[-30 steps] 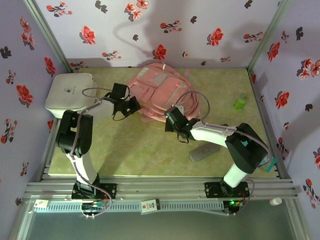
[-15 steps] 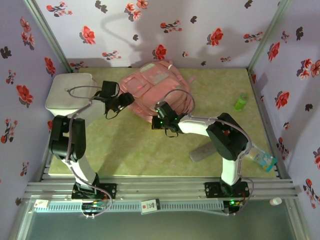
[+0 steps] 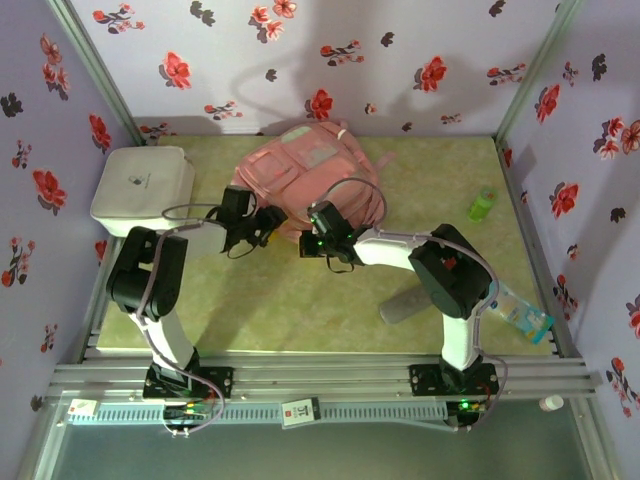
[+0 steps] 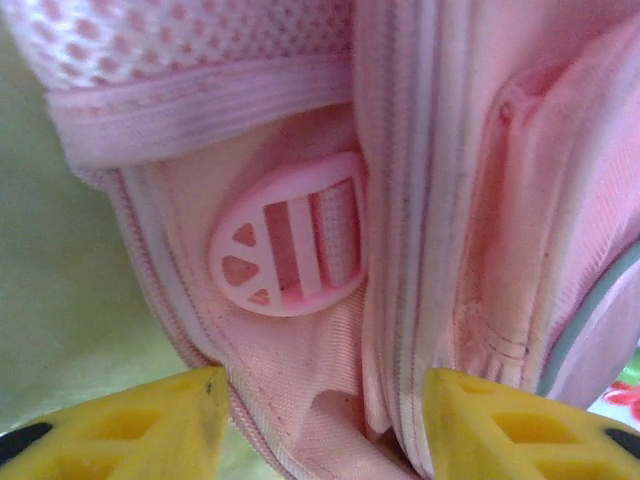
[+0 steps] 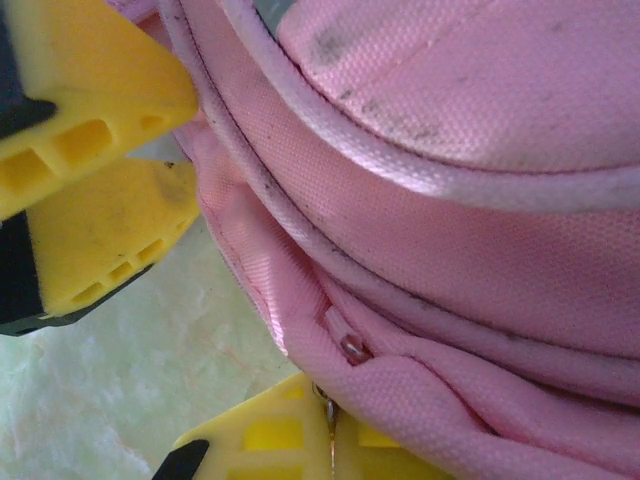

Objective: Pack books, pencil case, and school supplies into a backpack

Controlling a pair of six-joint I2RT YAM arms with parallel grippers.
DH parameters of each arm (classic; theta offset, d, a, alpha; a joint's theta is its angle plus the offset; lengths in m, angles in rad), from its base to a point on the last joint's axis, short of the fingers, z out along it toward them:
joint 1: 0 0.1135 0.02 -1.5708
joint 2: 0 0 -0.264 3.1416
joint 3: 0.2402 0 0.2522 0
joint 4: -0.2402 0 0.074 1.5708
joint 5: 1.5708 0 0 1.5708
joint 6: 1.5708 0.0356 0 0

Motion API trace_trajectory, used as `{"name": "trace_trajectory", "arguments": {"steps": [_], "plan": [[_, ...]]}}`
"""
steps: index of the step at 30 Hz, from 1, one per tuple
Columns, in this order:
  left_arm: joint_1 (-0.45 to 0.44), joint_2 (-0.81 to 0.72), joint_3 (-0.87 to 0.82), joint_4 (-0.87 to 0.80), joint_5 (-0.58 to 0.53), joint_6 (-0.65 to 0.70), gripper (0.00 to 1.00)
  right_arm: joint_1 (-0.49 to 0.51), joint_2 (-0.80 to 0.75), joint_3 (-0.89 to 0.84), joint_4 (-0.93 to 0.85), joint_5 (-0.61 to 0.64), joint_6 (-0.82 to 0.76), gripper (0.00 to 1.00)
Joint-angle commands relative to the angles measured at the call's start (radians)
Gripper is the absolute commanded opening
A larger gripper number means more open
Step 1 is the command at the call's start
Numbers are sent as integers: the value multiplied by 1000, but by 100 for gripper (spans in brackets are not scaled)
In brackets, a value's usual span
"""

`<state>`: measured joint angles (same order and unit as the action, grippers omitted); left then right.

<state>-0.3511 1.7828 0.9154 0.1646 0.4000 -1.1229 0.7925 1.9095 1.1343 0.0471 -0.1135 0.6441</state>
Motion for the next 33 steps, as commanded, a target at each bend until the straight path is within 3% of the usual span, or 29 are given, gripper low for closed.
{"name": "trace_trajectory", "arguments": {"steps": [1, 10, 19, 26, 30, 33], "plan": [[-11, 10, -23, 52, -31, -67, 49, -1, -3, 4, 51, -14, 22, 0], [-20, -71, -106, 42, -131, -87, 43, 1, 1, 7, 42, 10, 34, 0], [-43, 14, -45, 109, -45, -89, 43, 5, 2, 9, 27, 17, 40, 0], [-47, 64, -3, 123, -54, -85, 22, 5, -33, -17, -33, 71, 67, 0], [-47, 58, 17, 80, -92, -43, 7, 5, -84, -45, -131, 173, 97, 0], [-43, 42, 26, 40, -120, -3, 2, 3, -132, -70, -222, 273, 124, 0]]}}
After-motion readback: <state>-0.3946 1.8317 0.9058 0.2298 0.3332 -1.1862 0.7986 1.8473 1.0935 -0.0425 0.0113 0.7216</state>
